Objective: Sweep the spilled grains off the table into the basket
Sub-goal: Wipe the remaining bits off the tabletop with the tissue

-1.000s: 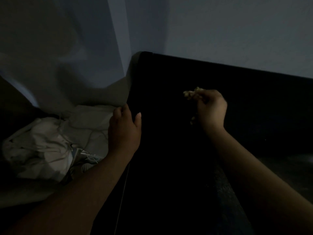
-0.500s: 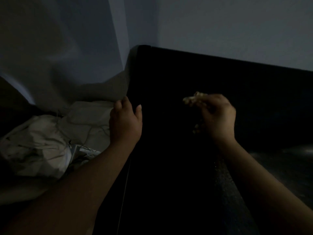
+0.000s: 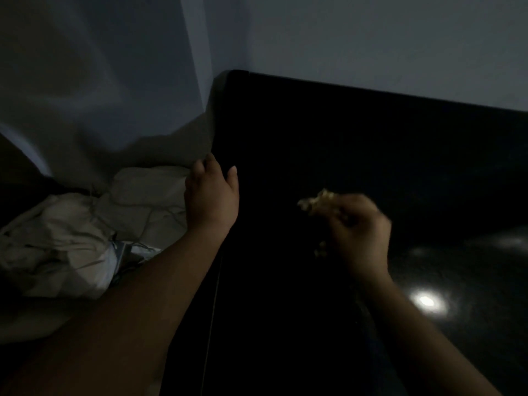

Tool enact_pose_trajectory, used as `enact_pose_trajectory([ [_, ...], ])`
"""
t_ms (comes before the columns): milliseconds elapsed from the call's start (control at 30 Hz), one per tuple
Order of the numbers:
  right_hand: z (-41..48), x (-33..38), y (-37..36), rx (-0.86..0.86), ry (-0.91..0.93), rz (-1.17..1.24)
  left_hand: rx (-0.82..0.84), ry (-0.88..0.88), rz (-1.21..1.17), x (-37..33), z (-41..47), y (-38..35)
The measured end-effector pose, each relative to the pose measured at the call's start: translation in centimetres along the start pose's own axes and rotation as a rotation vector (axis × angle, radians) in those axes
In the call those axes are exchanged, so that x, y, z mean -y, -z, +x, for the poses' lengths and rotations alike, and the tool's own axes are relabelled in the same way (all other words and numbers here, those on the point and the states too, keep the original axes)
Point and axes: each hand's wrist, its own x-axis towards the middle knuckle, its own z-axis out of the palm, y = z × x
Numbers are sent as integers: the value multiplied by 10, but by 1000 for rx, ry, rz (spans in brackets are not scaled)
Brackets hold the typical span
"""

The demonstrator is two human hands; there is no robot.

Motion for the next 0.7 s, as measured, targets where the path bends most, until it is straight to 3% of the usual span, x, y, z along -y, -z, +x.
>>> enact_pose_trajectory([
  [67, 25, -2, -1, -80, -63, -28, 4, 11, 14, -1, 1, 0],
  [167, 29, -2, -14, -35, -84, -8, 27, 39, -17, 0, 2, -2],
  [333, -46, 7, -18, 183, 49, 53, 115, 39, -403, 22, -10, 15],
  [433, -78, 11, -9, 293, 31, 99, 140, -1, -388, 38, -46, 29],
  [600, -32, 1, 1, -23, 25, 7, 229, 63, -491, 52, -98, 44],
  [700, -15, -15, -12, -32, -2, -75, 232, 75, -462, 55, -116, 44],
])
